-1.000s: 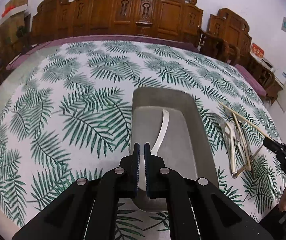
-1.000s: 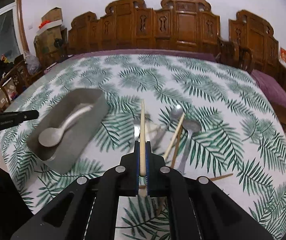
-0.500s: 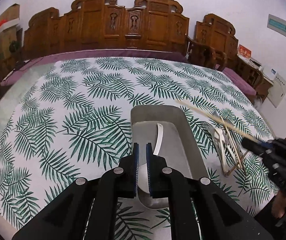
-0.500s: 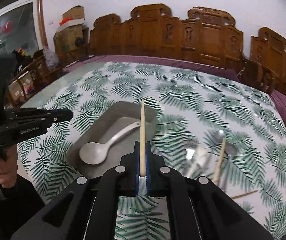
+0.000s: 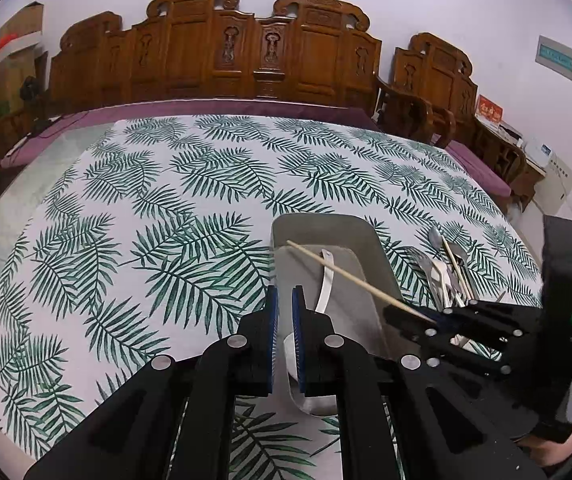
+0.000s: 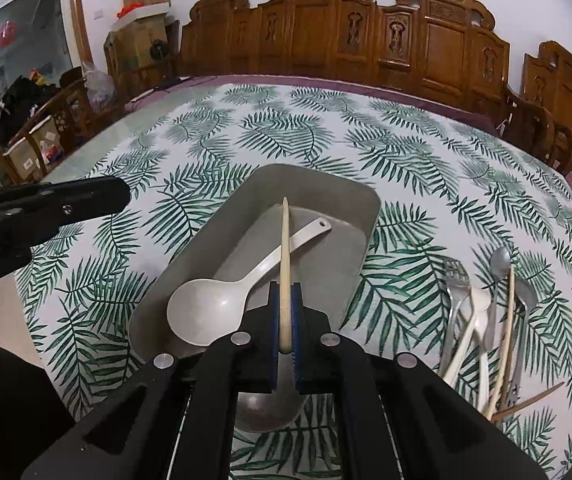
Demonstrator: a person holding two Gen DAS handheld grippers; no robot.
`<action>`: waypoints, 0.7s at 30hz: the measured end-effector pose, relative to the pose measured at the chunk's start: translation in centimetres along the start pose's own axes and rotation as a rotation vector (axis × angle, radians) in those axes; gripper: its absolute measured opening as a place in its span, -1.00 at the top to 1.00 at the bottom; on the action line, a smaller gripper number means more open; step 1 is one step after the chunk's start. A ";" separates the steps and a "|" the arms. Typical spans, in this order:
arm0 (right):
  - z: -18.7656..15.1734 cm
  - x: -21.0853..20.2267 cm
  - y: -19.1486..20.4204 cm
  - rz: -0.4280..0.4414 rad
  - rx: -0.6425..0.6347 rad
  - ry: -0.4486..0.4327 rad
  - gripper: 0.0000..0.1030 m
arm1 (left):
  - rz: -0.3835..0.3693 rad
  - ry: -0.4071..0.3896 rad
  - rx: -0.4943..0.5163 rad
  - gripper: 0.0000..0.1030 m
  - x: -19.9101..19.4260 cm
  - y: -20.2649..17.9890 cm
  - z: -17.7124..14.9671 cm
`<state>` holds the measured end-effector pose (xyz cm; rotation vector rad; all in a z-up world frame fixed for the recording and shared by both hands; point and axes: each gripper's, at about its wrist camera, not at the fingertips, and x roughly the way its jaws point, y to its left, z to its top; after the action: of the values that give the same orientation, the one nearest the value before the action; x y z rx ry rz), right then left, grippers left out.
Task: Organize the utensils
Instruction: 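Lower the chopstick into the grey tray and open the right tool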
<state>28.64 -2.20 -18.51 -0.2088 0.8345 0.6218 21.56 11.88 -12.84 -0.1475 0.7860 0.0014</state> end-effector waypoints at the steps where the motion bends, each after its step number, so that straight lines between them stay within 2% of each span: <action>1: -0.1 0.2 0.0 0.013 0.005 0.006 0.87 | 0.000 0.000 0.001 0.88 0.0 -0.1 0.0; 6: -0.6 0.0 0.2 0.075 0.003 0.000 0.87 | -0.001 0.001 0.006 0.88 0.1 -0.4 -0.1; 9: -0.7 -0.5 0.0 0.103 0.009 -0.014 0.59 | -0.001 0.004 0.007 0.88 0.2 -0.5 -0.2; 12: -0.6 -1.3 -0.2 0.121 0.013 -0.027 0.56 | -0.002 0.002 0.014 0.88 0.3 -0.8 -0.1; 17: -0.9 -3.5 -2.0 0.107 0.011 -0.060 0.57 | -0.021 0.007 0.019 0.88 0.5 -1.5 -0.3; 20: -1.7 -5.0 -4.4 0.062 0.033 -0.066 0.56 | -0.036 0.005 0.035 0.86 0.5 -2.6 -0.3; 21: -2.0 -5.6 -5.7 0.038 0.046 -0.067 0.56 | -0.041 0.003 0.040 0.80 0.5 -2.9 -0.3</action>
<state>27.92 -10.06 -16.08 -0.1298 0.7892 0.6406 21.81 8.94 -13.04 -0.1260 0.7858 -0.0534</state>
